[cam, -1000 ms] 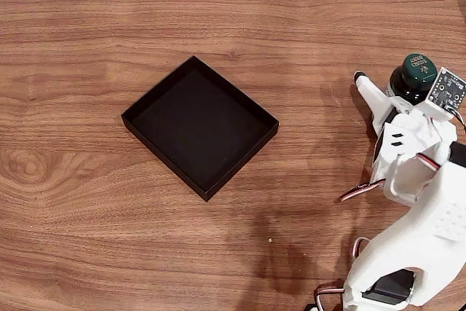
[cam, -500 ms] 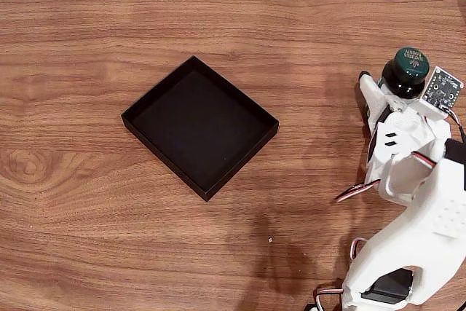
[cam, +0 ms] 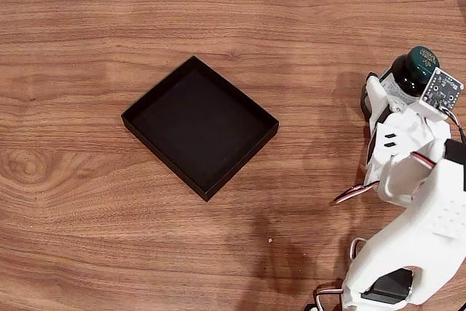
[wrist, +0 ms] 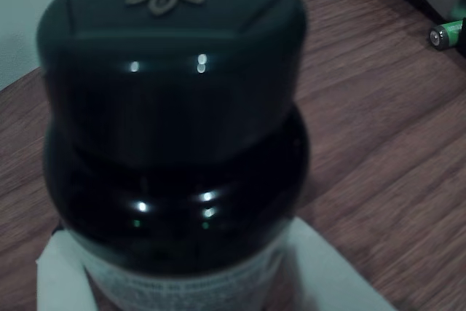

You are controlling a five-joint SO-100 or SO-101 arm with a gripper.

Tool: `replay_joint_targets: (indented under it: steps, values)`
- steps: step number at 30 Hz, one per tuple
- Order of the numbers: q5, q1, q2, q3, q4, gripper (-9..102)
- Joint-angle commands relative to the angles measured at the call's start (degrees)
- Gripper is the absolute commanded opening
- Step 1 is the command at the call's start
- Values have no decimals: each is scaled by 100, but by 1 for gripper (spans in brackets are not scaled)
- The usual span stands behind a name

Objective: Pick up the pill bottle and place it in the black box.

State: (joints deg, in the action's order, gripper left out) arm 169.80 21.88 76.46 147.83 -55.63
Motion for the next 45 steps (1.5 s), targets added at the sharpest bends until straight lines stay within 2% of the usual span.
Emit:
replay_joint_targets:
  steps: [1, 9, 14, 19, 33, 45]
  values:
    - [-26, -35, 352, -9, -176, 25]
    - [-9, -9, 352, -9, -193, 27]
    - [70, 35, 281, 0, -431, 42]
    - [123, 70, 185, 9, -492, 47]
    - [431, 44, -545, -870, -844, 48]
    - [835, -211, -360, -765, -756, 47]
